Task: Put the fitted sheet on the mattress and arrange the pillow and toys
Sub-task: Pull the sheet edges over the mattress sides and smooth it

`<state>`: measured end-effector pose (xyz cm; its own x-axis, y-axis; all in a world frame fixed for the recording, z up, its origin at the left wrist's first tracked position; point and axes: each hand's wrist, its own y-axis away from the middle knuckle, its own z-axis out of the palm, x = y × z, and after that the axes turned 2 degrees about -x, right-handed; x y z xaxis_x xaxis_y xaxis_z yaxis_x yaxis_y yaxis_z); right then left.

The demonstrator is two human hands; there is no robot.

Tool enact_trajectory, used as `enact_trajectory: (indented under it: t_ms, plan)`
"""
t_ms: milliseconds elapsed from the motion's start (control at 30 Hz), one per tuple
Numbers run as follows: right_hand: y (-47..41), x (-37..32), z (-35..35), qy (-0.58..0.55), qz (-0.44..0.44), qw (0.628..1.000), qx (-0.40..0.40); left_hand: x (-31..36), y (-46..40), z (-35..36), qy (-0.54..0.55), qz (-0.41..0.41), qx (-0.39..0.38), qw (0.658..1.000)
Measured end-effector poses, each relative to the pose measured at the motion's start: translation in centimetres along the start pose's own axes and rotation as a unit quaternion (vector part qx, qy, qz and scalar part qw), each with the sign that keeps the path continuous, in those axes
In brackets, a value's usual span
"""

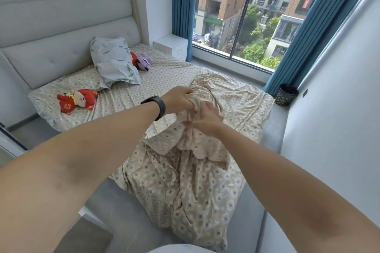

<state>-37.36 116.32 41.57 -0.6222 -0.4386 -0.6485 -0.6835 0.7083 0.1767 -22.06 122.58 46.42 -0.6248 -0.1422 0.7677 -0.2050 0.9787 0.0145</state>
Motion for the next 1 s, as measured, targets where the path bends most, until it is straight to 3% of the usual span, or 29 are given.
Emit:
enact_trajectory:
  t_ms: [133,233,300,367,433,533,600,667,733,833,900,1000]
  plan:
    - [-0.8,-1.5,-1.0,-0.158,-0.002,0.981,0.113,1.2,-0.6,0.5,0.120,0.021,0.053,0.991]
    - [-0.9,-1.2,-3.2,-0.312,0.023,0.938,0.151,-1.2,0.7,0.8,0.103,0.006,-0.049,0.993]
    - [-0.9,-1.5,-4.2,-0.388,0.025,0.912,0.129,-3.7,1.0,1.8,-0.024,-0.015,-0.090,0.996]
    - [-1.1,-2.1,-5.0,-0.441,0.018,0.893,0.092,-5.8,0.7,3.0,-0.136,-0.031,-0.041,0.989]
    - [-1.1,-2.1,-5.6,-0.486,0.003,0.871,0.064,-6.8,0.2,3.8,-0.117,-0.073,-0.005,0.990]
    - [-0.8,-2.2,-6.5,-0.556,-0.006,0.831,-0.011,-6.5,0.0,4.6,-0.027,-0.124,-0.041,0.991]
    - [-0.7,-2.6,-6.6,-0.579,-0.006,0.814,-0.047,-6.4,-0.3,5.2,-0.043,-0.112,-0.069,0.990]
    - [-0.8,-2.6,-6.8,-0.587,-0.013,0.809,-0.017,-6.4,-0.9,5.8,-0.103,-0.109,-0.086,0.985]
    - [-0.8,-1.7,-7.4,-0.540,-0.002,0.839,0.066,-7.2,-0.9,5.2,-0.125,-0.132,-0.049,0.982]
    - [-0.2,1.2,-8.1,-0.278,0.028,0.945,0.173,-9.2,-0.4,2.2,-0.157,-0.191,0.093,0.965]
    - [0.0,2.7,-7.1,-0.119,0.056,0.979,0.155,-9.6,0.0,-0.2,-0.121,-0.225,0.222,0.941]
    - [-0.3,3.7,-4.3,-0.050,0.086,0.990,0.103,-9.0,0.9,-3.1,-0.151,-0.181,0.313,0.920]
